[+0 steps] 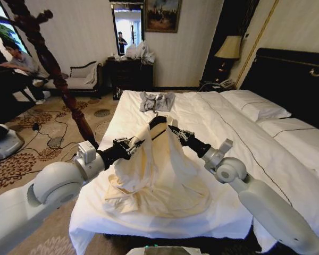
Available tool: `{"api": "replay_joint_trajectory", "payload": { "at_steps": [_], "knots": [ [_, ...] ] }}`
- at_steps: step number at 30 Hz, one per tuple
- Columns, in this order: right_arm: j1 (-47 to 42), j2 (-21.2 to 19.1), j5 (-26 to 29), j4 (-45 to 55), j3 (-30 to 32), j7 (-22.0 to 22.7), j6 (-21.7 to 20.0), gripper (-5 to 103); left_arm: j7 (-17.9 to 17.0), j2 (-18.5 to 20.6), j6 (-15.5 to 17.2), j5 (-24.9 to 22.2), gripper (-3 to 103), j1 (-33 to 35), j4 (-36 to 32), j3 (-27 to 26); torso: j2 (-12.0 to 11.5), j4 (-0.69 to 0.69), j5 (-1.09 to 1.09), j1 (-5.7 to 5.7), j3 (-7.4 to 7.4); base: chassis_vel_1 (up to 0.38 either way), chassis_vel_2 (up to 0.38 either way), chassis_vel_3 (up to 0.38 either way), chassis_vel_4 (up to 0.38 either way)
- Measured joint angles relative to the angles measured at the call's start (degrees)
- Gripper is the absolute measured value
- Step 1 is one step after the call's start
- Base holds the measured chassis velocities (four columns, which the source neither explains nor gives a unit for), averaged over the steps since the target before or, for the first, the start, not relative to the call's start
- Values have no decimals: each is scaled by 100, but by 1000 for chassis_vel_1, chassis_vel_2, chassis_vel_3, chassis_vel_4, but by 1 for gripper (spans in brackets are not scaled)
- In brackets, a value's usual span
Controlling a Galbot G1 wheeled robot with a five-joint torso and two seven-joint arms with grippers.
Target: Pick up the clothes from the bed and hang them on the clothes hanger.
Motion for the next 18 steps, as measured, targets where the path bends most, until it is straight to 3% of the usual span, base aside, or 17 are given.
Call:
{"api": "replay_joint_trajectory", "payload": {
  "at_steps": [8, 14, 16, 18],
  "knots": [
    [-127, -38, -212, 16, 11, -719, 136, 0, 1, -27, -33, 19, 19, -79, 59, -41, 0, 0, 0, 0, 0, 0, 0, 0, 0],
    [-120, -7, -496, -32, -16, -759, 363, -3, -1, -8, -53, 17, 19, -92, 59, -86, 0, 0, 0, 0, 0, 0, 0, 0, 0],
    [-118, -5, -519, -35, -17, -769, 416, 1, -3, -7, -59, 19, 19, -93, 59, -95, 0, 0, 0, 0, 0, 0, 0, 0, 0],
    [-117, 5, -550, -60, -34, -797, 652, 12, -18, -9, -92, 21, 19, -114, 72, -122, 0, 0, 0, 0, 0, 0, 0, 0, 0]
  ]
}}
